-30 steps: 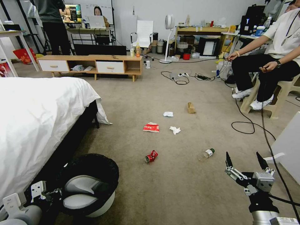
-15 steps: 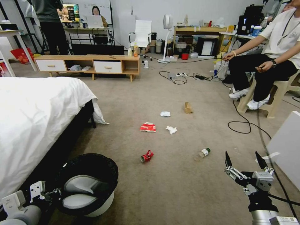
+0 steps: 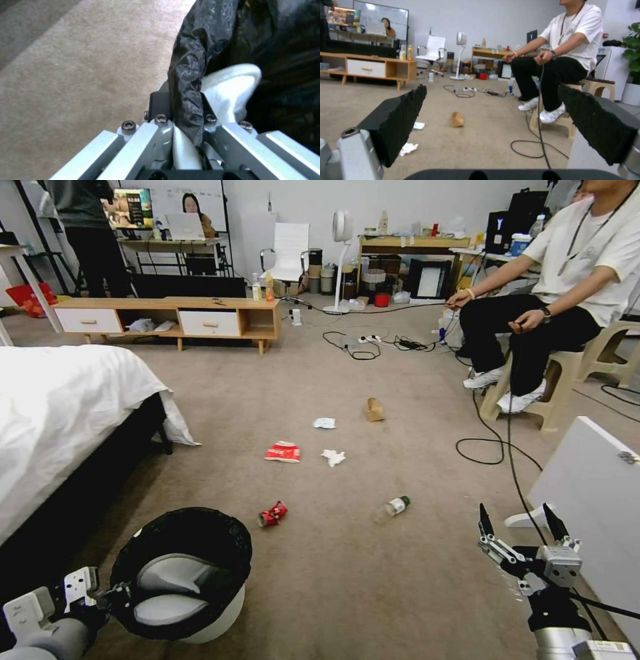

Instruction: Pick up the trash bin and place the garbage on the floor into it.

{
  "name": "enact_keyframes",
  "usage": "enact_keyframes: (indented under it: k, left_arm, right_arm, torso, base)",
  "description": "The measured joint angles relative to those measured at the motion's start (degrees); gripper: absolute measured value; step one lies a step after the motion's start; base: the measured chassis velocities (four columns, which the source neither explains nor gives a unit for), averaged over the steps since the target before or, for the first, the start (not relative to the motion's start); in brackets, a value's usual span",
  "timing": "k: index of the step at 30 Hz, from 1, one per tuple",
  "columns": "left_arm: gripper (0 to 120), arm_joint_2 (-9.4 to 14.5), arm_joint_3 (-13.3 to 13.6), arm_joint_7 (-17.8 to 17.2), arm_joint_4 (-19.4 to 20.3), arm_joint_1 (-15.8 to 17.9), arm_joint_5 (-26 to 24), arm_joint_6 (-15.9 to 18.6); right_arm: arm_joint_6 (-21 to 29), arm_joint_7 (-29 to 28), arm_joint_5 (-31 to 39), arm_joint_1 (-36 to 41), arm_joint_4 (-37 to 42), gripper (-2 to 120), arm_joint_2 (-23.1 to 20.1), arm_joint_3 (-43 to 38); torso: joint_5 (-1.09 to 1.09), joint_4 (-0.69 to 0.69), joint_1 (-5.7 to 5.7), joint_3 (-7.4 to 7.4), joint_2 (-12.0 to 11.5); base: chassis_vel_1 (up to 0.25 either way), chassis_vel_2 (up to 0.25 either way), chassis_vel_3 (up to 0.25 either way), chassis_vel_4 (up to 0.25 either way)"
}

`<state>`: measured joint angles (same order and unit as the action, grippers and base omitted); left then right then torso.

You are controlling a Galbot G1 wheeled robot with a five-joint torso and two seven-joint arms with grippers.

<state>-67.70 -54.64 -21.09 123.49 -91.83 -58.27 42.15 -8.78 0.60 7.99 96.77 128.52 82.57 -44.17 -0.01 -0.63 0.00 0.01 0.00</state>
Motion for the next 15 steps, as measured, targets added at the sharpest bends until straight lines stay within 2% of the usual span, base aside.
enact_keyframes:
  k: [2,15]
  left_arm:
    - [3,0.00,0.00,0.00,-0.04,0.10,0.01,0.00]
    - [3,0.63,-0.63,-0.71,-1.37,0.77,-0.96,0.00]
  right_arm:
    - [-0.22,0.25,-0.08,-0.09,-0.22,100,-0.01,-0.01]
    - [-0.82,1.09,-0.85,-0.62,-0.84,100,0.19,0.20]
  torso:
    - [0.03,-0.01,0.00,0.01,-0.01]
    - [0.01,-0.01,0.00,0.00,0.00]
  base:
    - [-0.047,-0.082,0.098,0.030]
    - [0.025,0.018,-0.014,-0.010]
